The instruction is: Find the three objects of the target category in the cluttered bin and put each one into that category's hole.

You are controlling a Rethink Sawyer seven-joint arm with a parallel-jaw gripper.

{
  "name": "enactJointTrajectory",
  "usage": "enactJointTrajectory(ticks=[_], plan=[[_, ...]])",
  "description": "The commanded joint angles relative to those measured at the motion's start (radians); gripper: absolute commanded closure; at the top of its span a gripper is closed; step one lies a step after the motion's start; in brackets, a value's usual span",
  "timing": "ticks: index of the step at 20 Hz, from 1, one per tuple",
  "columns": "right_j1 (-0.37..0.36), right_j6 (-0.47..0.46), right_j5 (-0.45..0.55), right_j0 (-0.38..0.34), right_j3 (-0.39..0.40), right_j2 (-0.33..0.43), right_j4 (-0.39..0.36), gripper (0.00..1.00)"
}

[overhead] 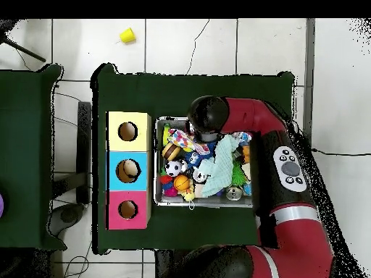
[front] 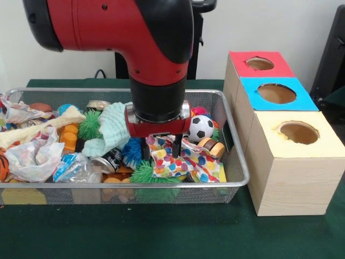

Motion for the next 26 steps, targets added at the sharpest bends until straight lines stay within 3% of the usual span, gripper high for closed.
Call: enactJointTrajectory(ticks=[1, 8, 18, 26], plan=[[-0.063, 0.079, 0.086, 0.006, 0.086, -0.037, 0.035, 0.00], [-0.049, 0.047, 0.091, -0.003, 0.062, -0.036, 0.045, 0.00], [-0.110, 0.012, 0.111, -0.012, 0.101, -0.046, 0.063, 0.00], [-0.145, 0.052, 0.113, 0.016, 0.128, -0.057, 0.083, 0.00]])
